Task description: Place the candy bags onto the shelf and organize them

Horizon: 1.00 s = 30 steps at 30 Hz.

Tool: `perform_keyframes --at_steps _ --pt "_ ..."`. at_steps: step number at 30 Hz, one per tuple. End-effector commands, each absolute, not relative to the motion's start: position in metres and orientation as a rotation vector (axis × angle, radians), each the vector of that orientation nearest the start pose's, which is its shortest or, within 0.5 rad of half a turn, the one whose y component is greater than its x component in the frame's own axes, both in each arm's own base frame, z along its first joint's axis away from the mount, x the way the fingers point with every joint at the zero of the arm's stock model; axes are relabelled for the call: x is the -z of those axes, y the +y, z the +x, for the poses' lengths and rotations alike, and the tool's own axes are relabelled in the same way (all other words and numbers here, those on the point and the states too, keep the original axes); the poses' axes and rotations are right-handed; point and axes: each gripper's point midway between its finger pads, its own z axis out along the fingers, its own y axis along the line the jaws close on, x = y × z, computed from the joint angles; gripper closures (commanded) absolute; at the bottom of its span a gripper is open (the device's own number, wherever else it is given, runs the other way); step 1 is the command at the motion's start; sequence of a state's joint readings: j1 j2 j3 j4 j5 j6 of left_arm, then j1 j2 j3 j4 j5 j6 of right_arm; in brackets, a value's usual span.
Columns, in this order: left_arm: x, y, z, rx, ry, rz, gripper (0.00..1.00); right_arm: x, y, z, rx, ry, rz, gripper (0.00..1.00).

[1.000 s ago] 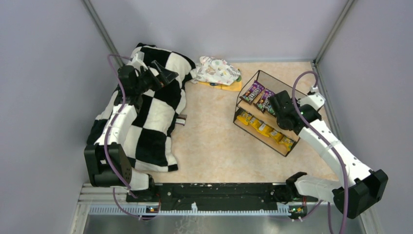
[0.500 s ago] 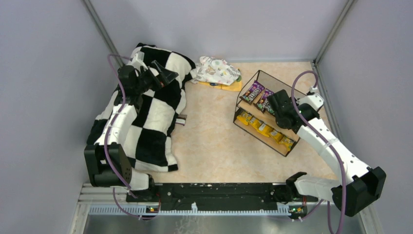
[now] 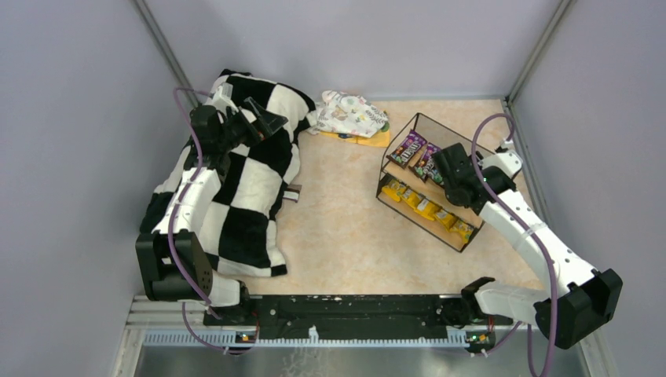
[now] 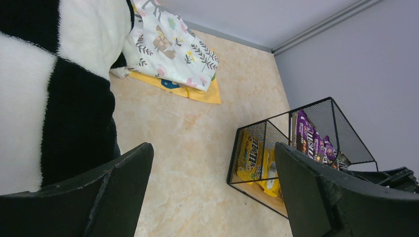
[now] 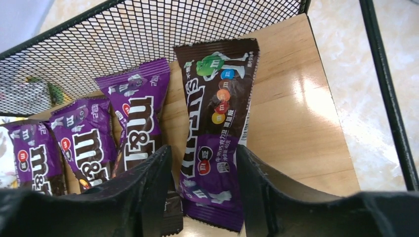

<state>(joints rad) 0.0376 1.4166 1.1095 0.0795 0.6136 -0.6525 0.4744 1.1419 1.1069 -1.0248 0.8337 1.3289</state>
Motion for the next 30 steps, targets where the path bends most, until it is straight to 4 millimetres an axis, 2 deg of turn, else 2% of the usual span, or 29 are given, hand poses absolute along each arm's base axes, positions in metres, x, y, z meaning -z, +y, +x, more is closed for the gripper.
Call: perform_keyframes --at_steps 1,5,9,12,14,16,18,20,22,23,26,28,30 --pt "-0.291 -0.109 0.43 0.992 1.821 -0.134 0.02 -0.229 0.019 0.276 0.157 1.862 1.101 0.47" --pt "-0.292 -0.109 0.429 0.991 1.82 -0.135 0.02 -0.257 0.015 0.272 0.143 1.868 0.934 0.41" --pt "-0.294 -0.11 0.428 0.998 1.817 -0.131 0.02 -0.308 0.025 0.271 0.015 1.817 0.548 0.2" --pt "-0.294 -0.109 0.428 0.992 1.815 -0.133 0.02 -0.35 0.056 0.262 -0.187 1.719 0.245 0.04" --pt "-0.292 -0.109 0.429 0.987 1.818 -0.136 0.02 -0.371 0.088 0.258 -0.338 1.652 0.046 0.01" --pt "-0.291 -0.109 0.43 0.986 1.822 -0.137 0.02 -0.375 0.131 0.259 -0.505 1.656 -0.135 0.01" --pt "-0.29 -0.107 0.431 0.976 1.822 -0.14 0.02 -0.363 0.176 0.259 -0.688 1.724 -0.287 0.01" --pt "-0.288 -0.105 0.432 0.952 1.826 -0.14 0.02 -0.35 0.218 0.256 -0.798 1.763 -0.399 0.01" --pt "-0.287 -0.102 0.434 0.925 1.83 -0.146 0.02 -0.332 0.261 0.249 -0.759 1.771 -0.548 0.01" --pt "-0.286 -0.101 0.434 0.915 1.834 -0.149 0.02 -0.33 0.281 0.239 -0.735 1.74 -0.628 0.01" --pt "-0.288 -0.098 0.434 0.895 1.833 -0.154 0.02 -0.284 0.347 0.222 -0.716 1.786 -0.85 0.01" --pt "-0.292 -0.096 0.433 0.877 1.826 -0.161 0.02 -0.246 0.377 0.22 -0.733 1.854 -0.957 0.01" --pt "-0.294 -0.093 0.433 0.864 1.821 -0.163 0.02 -0.212 0.397 0.227 -0.73 1.912 -0.991 0.01"
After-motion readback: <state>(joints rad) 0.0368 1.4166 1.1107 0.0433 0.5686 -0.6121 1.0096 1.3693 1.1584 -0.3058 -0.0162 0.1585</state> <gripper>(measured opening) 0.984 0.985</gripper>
